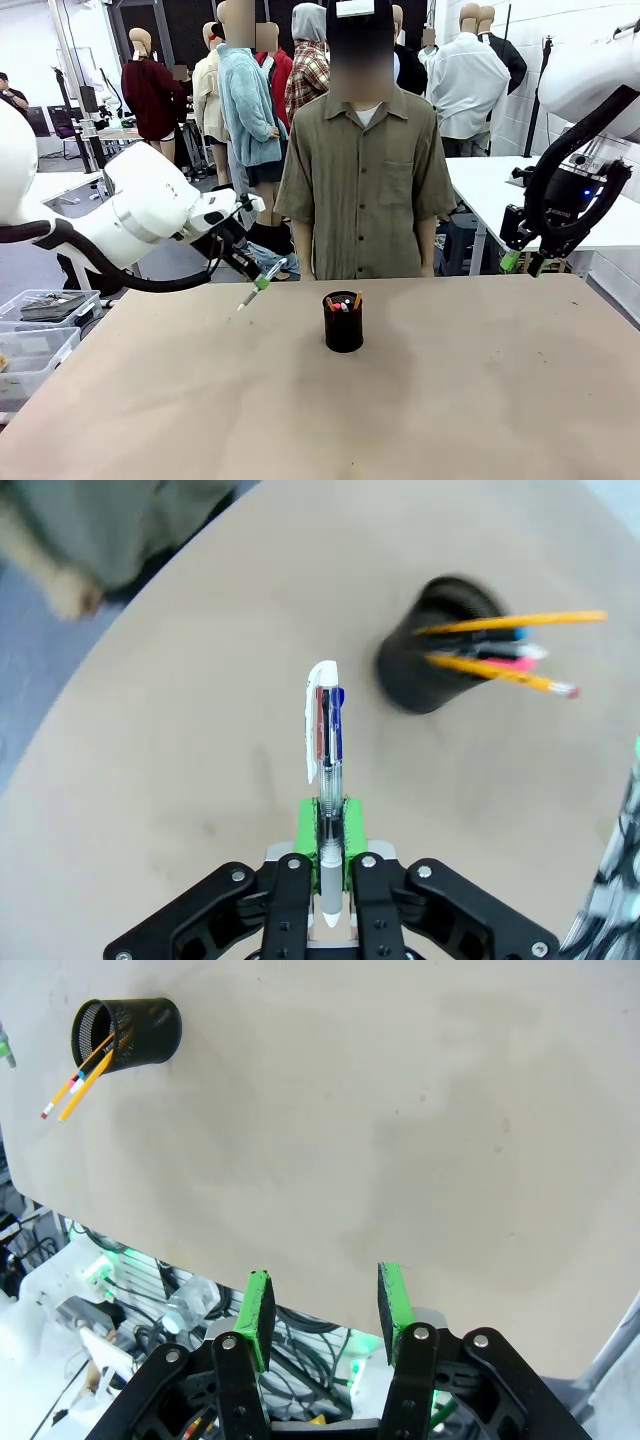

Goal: Place the pens into the pen holder.
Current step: Pick up a writing instrument from the table and place it into the Pen holder.

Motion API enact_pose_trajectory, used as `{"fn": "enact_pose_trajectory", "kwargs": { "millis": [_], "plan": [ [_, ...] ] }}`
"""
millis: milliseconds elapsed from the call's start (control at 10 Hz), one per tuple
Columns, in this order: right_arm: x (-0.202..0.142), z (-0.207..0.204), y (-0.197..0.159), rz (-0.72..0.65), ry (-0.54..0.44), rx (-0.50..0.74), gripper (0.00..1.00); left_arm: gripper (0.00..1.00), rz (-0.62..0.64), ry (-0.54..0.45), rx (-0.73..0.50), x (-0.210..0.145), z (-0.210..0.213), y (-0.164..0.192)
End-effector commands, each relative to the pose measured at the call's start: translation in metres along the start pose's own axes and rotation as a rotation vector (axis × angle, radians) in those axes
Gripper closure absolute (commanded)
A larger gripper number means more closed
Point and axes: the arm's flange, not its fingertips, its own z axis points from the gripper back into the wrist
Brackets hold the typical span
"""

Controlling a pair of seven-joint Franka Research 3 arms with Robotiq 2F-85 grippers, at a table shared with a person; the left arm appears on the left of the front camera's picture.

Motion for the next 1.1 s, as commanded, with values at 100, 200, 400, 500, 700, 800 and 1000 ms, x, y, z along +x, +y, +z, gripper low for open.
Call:
{"fn": "enact_pose_trajectory", "kwargs": {
  "millis": [100,200,400,500,700,800,1000],
  "plan": [
    [-0.003,-0.005,0.001,-0.004,-0.014,-0.004,0.47,1.0,-0.202,-0.119,-0.27,-0.007,0.014,0.02],
    [-0.003,-0.005,0.001,-0.004,-0.014,-0.004,0.47,1.0,-0.27,-0.173,-0.325,0.002,0.01,0.019],
    [-0.003,-0.005,0.001,-0.004,-0.014,-0.004,0.47,1.0,-0.318,-0.235,-0.397,0.024,-0.002,0.015],
    [-0.003,-0.005,0.001,-0.004,-0.014,-0.004,0.47,1.0,-0.339,-0.284,-0.423,0.035,-0.008,0.014],
    [-0.003,-0.005,0.001,-0.004,-0.014,-0.004,0.47,1.0,-0.328,-0.228,-0.381,0.024,-0.002,0.007],
    [-0.003,-0.005,0.001,-0.004,-0.014,-0.004,0.47,1.0,-0.328,-0.228,-0.381,0.024,-0.002,0.007],
    [-0.003,-0.005,0.001,-0.004,-0.014,-0.004,0.47,1.0,-0.344,-0.265,-0.411,0.033,-0.009,0.009]
  ]
}}
